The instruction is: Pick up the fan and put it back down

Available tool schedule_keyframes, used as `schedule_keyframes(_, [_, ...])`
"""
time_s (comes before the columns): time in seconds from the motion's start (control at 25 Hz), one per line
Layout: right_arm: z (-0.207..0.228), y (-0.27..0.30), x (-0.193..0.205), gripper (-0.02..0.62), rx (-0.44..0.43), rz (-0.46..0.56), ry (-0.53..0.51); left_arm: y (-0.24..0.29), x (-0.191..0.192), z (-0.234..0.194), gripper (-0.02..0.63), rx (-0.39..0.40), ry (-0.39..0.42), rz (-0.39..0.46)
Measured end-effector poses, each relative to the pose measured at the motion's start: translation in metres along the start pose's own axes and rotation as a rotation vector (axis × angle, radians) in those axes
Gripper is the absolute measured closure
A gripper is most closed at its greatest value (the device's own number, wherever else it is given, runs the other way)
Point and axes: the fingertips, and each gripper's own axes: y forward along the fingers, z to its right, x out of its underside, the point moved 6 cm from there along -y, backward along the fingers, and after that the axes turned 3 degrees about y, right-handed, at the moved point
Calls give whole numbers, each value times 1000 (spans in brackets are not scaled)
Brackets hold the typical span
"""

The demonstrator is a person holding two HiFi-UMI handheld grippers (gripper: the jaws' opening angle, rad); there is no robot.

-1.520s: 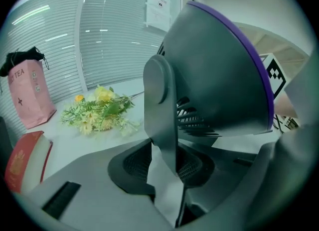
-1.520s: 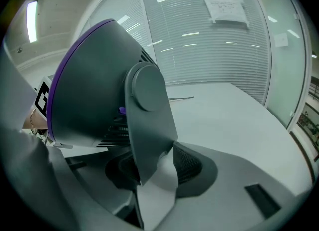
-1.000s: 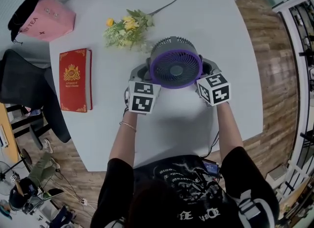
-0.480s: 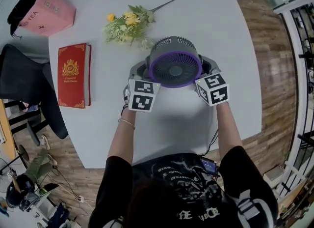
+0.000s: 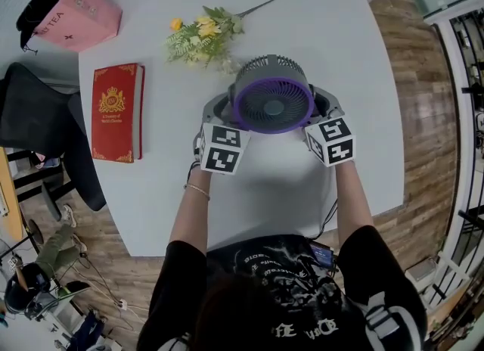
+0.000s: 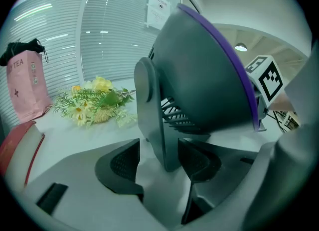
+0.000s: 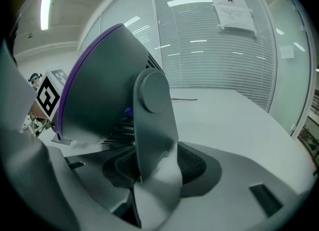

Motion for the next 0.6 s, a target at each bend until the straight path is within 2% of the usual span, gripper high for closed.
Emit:
schedule_keyframes(0.04, [-1,-2,2,386,-4,-7,1,-2,2,1,362,-3,5,-6])
schedule_keyframes(0.12, [-3,-6,6,306,-15,-25,-6,-6,6,2,362,-10,3,-4])
schedule_keyframes(0.4, [-18,-34,14,287,11,-27,-39,-33,19,13,360,3,-17,-6])
schedule_keyframes(0.6, [-40,-61,17,281,39,-6,-44,-66,26,26,357,10,-26,31])
